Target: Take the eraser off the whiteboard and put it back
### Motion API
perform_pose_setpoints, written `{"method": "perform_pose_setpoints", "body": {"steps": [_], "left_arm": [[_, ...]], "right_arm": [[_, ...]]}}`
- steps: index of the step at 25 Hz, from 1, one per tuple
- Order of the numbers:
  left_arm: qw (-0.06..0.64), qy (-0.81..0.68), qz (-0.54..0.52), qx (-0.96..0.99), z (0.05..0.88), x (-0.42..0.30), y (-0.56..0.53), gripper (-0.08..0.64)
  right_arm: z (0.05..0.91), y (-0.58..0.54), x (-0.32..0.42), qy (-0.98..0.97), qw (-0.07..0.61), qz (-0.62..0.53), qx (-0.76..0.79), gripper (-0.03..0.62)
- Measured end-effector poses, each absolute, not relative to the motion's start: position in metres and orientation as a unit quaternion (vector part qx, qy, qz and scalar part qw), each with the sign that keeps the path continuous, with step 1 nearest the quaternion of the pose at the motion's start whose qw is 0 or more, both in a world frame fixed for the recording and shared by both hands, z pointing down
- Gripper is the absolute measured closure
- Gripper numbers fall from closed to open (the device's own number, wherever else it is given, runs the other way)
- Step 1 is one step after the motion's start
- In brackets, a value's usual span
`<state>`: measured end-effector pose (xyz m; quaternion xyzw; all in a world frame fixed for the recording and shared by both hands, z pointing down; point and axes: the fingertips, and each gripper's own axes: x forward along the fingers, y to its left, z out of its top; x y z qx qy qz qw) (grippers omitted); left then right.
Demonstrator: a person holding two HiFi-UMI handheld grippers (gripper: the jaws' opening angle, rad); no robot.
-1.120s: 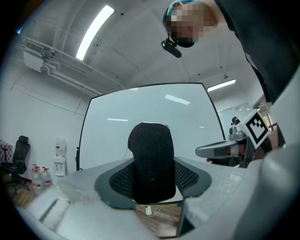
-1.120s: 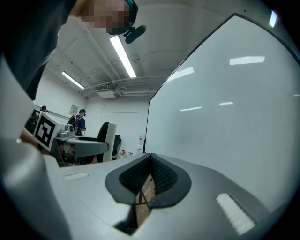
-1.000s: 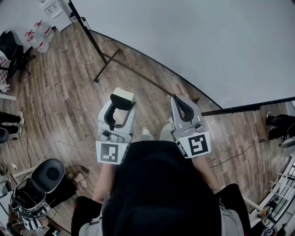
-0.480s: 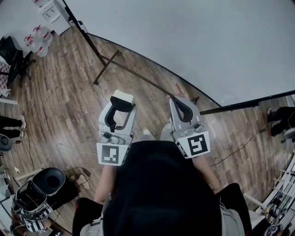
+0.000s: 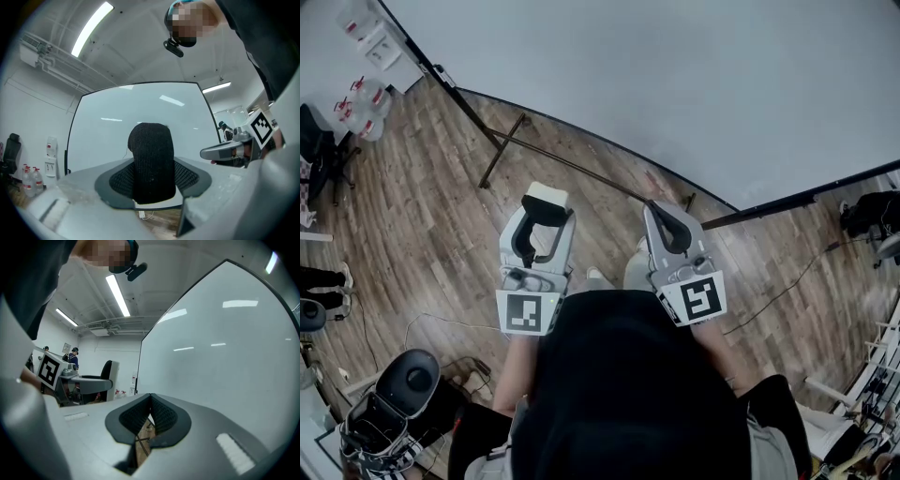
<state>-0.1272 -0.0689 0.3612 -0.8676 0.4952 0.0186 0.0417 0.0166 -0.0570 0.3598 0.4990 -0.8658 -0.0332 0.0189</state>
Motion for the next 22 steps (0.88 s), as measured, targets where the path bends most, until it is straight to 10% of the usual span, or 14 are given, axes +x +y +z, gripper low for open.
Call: {"method": "perform_pose_setpoints", "body": {"steps": [22], "left_arm": [[0.053,0.454,0.035,-0.889,0.354,-0.065,-0.177,0.325]], "right_arm": [[0.371,-0.094,0.067,-0.836,0.041,-0.008,0.546,0.591]]}}
